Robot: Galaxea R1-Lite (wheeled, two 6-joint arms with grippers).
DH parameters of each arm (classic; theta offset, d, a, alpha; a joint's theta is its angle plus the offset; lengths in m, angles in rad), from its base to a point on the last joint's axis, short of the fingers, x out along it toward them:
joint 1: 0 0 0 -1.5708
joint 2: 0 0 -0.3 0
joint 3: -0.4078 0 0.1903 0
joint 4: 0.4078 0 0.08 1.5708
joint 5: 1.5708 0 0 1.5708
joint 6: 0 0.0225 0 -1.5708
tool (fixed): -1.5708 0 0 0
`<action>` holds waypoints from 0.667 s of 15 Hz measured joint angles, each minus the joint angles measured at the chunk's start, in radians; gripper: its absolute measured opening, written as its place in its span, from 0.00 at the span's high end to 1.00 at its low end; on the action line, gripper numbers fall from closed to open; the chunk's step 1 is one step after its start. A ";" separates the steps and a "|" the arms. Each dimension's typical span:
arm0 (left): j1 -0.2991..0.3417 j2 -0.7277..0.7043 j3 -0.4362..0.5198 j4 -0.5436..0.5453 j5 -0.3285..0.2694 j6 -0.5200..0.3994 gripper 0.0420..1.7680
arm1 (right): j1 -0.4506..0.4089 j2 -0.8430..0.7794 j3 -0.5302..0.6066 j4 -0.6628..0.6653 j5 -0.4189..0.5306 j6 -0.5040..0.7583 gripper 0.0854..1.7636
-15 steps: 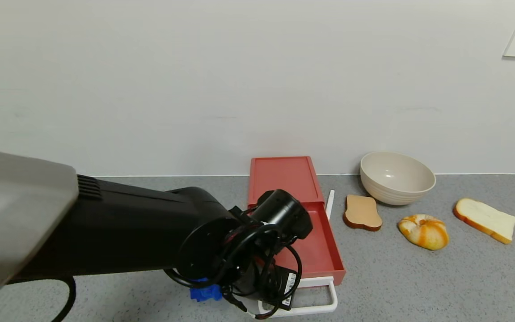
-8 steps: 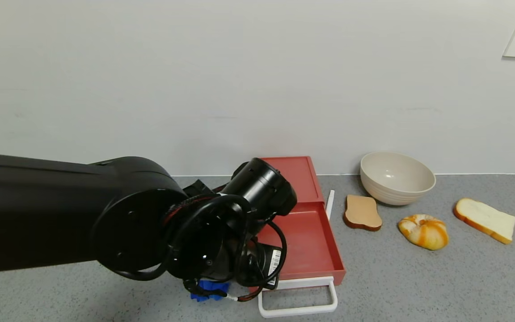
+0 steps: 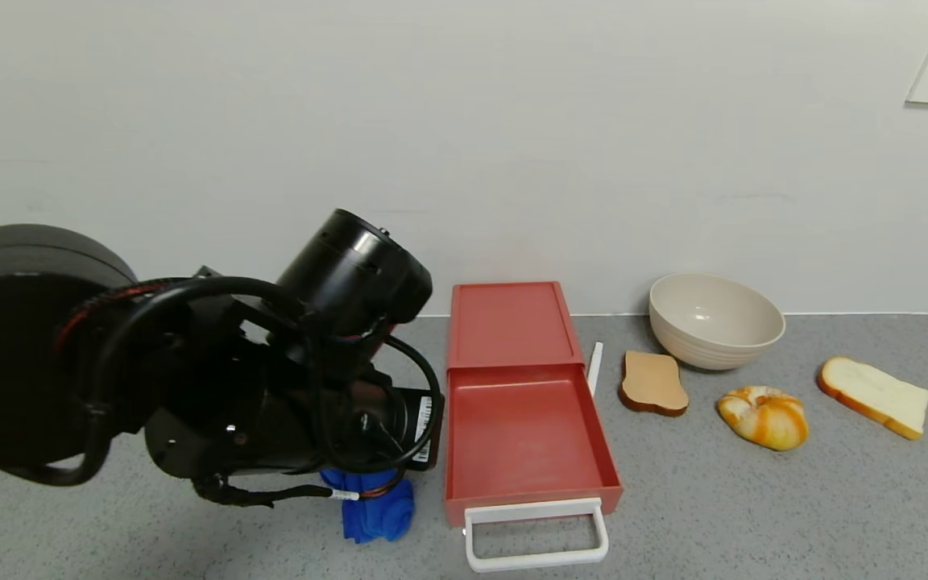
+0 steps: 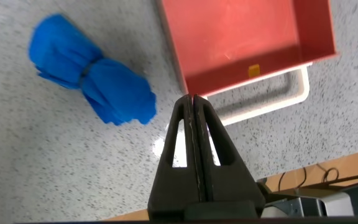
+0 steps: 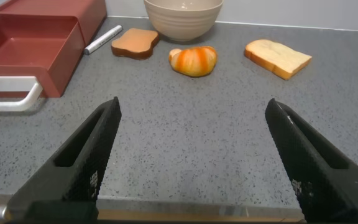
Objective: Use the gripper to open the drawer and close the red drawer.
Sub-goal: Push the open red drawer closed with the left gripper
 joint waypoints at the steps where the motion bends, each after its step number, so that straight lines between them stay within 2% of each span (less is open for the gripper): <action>1: 0.024 -0.020 0.004 -0.006 -0.022 0.023 0.96 | 0.000 0.000 0.000 0.000 0.000 0.000 0.03; 5: 0.096 -0.096 0.046 -0.105 -0.182 0.106 0.96 | 0.000 0.000 0.000 0.000 0.000 0.000 0.03; 8: 0.112 -0.129 0.085 -0.174 -0.203 0.136 0.96 | 0.000 0.000 0.000 0.000 0.000 0.000 0.03; 10: 0.114 -0.141 0.093 -0.179 -0.211 0.143 0.96 | 0.000 0.000 0.000 0.000 0.000 0.000 0.03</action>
